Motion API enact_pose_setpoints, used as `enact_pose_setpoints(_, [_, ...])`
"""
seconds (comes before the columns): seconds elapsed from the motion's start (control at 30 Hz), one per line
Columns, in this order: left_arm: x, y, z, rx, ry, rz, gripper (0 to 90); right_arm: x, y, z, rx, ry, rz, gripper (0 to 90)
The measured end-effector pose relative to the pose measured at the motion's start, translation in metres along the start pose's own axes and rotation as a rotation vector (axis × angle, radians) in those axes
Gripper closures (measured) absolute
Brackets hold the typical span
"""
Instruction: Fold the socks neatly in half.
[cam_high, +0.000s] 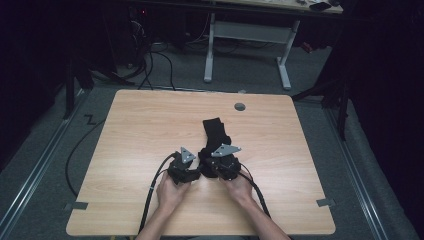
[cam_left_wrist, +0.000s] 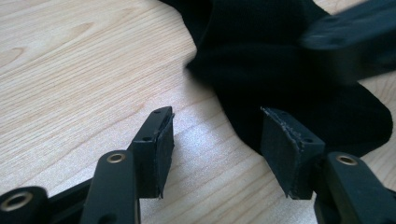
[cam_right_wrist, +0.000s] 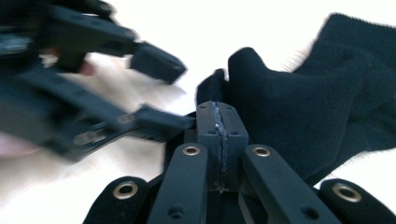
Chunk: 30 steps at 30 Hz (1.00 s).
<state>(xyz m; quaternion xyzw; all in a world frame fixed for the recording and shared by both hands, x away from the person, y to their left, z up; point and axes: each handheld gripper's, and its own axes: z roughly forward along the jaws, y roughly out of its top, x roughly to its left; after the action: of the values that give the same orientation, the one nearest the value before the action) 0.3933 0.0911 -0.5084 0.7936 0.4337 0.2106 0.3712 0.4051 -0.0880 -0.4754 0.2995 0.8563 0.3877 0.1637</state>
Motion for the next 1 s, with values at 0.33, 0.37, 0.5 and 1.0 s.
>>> enact_pose_setpoints(0.33, [0.0, -0.001, -0.001, -0.003, -0.002, -0.01, 44.8, -0.003, -0.019, -0.024, -0.021, 0.038, 0.008, 89.4])
enact_pose_setpoints(0.37, [0.0, -0.001, -0.002, -0.002, -0.002, -0.01, 44.8, -0.004, -0.021, -0.026, -0.019, 0.04, 0.01, 89.3])
enact_pose_setpoints(0.5, [-0.001, -0.001, -0.003, 0.003, -0.006, -0.01, 44.8, -0.001, -0.03, -0.021, 0.028, 0.019, -0.036, 88.4])
enact_pose_setpoints(1.0, [-0.009, -0.005, -0.021, 0.082, -0.054, -0.002, 45.8, -0.011, -0.016, -0.02, -0.038, -0.003, 0.072, 75.2])
